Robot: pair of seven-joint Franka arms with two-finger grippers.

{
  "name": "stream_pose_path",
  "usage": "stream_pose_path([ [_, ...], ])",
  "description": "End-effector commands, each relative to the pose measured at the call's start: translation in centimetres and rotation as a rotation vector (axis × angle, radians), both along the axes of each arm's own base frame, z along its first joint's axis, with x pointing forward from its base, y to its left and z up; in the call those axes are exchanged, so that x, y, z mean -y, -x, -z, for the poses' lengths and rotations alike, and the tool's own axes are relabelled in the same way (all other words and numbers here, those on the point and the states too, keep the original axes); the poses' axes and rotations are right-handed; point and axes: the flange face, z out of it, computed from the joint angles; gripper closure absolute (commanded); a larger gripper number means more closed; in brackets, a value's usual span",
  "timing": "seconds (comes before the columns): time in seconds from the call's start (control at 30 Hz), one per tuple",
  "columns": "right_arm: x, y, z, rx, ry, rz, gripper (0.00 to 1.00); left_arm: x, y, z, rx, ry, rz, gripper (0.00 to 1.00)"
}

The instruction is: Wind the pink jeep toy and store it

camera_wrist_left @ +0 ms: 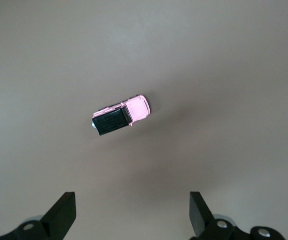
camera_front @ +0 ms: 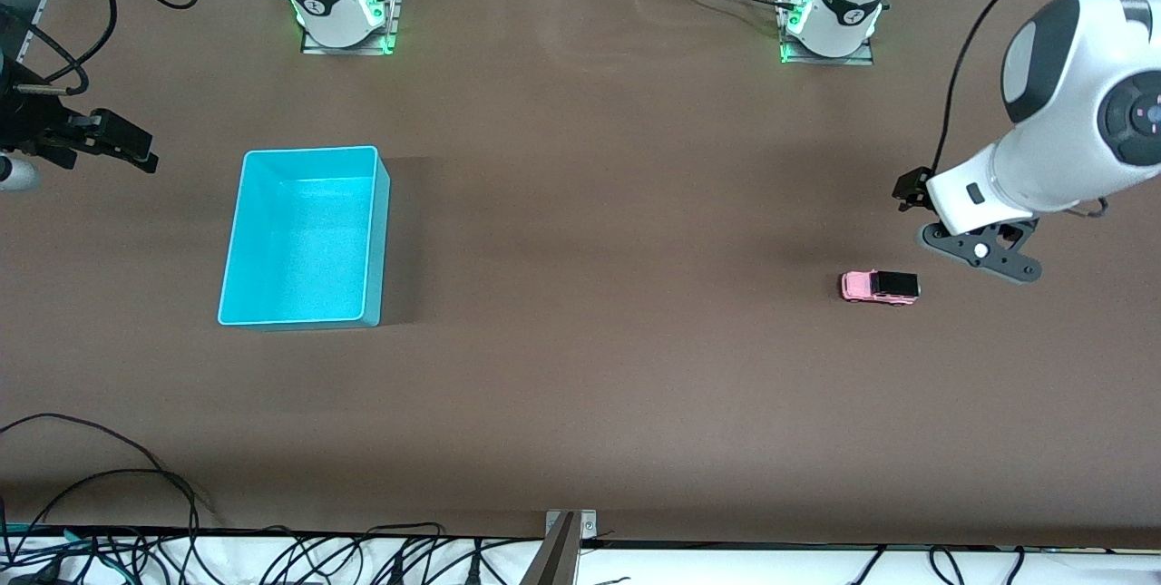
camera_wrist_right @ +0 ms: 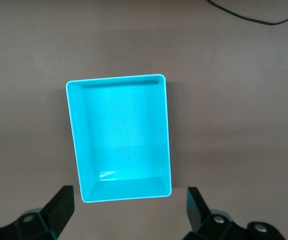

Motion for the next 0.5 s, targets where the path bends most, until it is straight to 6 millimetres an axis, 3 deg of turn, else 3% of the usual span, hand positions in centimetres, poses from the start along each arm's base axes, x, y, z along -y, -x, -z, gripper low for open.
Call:
stream_pose_path([
  [0.0,0.1,0.5,-0.2,-0.003,0.013,0.008,0.0,-3.3,-1.9,3.8,-0.086,0.043,0.177,0.0],
  [0.27,0.1,0.5,-0.2,-0.003,0.013,0.008,0.0,-6.3,-3.6,9.4,-0.133,0.145,0.513,0.0],
  [0.47,0.1,0.5,-0.2,-0.003,0.013,0.008,0.0,-7.1,-4.3,14.0,-0.136,0.203,0.755,0.0],
])
